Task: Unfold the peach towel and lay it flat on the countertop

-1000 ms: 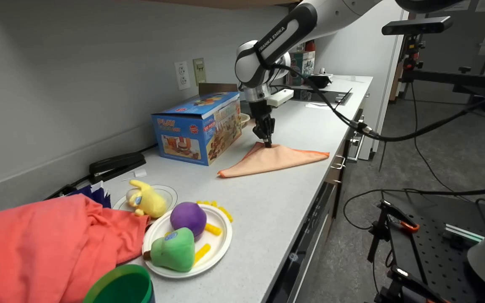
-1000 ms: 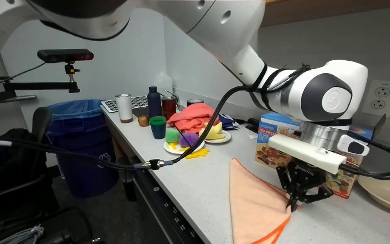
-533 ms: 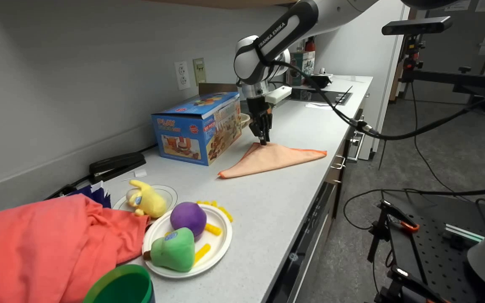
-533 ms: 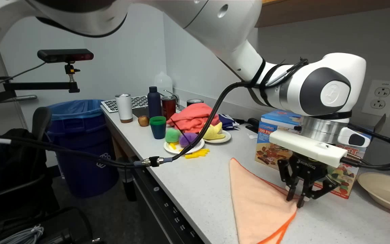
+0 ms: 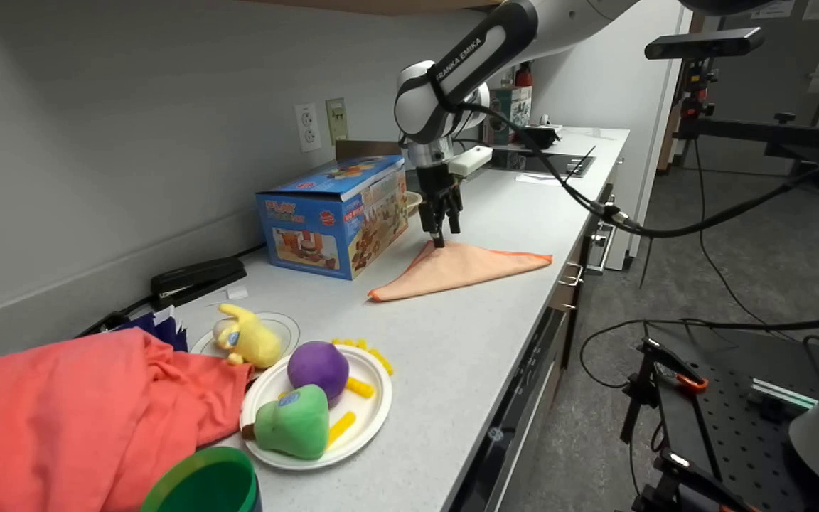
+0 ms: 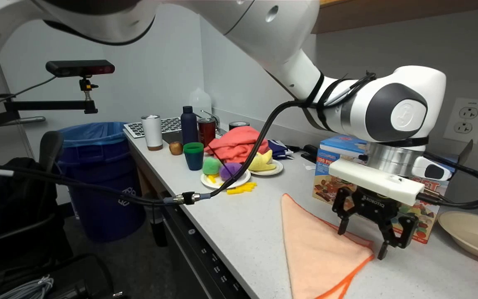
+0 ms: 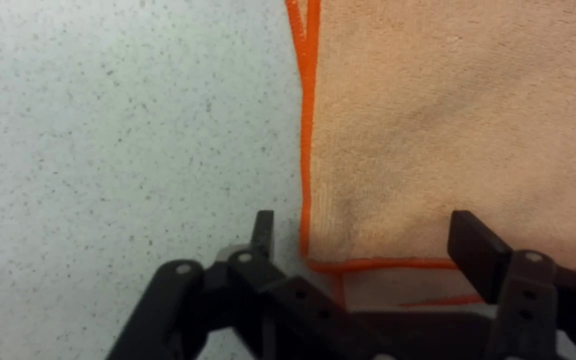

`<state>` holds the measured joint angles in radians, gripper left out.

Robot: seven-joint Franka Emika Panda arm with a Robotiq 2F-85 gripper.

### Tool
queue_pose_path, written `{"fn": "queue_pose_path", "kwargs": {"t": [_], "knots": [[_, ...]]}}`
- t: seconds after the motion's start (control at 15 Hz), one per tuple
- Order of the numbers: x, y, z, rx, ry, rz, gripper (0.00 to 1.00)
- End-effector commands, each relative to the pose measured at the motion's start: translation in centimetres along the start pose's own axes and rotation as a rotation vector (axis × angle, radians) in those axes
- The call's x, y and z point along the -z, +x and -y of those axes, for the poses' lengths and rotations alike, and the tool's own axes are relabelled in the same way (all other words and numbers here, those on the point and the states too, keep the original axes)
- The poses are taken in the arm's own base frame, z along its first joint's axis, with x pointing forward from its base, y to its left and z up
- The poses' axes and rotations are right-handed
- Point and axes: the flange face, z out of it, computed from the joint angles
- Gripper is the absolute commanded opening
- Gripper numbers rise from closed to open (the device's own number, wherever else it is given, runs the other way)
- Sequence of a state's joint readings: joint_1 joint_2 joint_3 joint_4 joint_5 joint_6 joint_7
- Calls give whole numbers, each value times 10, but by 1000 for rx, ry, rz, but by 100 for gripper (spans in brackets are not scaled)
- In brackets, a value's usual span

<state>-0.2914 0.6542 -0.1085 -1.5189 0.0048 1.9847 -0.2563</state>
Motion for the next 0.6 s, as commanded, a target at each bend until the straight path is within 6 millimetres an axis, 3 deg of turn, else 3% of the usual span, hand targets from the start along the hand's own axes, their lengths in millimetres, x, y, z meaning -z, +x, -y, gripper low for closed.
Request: {"fn": "queue_pose_path", "kwargs": {"t": [0.0, 0.07, 0.2, 0.33, 0.53], "knots": [[-2, -3, -7, 11, 12, 13, 100], [-4, -4, -9, 10, 17, 19, 98], [-8, -6, -12, 12, 33, 29, 74], [-10, -7, -14, 14, 40, 39, 65], [-12, -7, -16, 15, 41, 48, 39]]}}
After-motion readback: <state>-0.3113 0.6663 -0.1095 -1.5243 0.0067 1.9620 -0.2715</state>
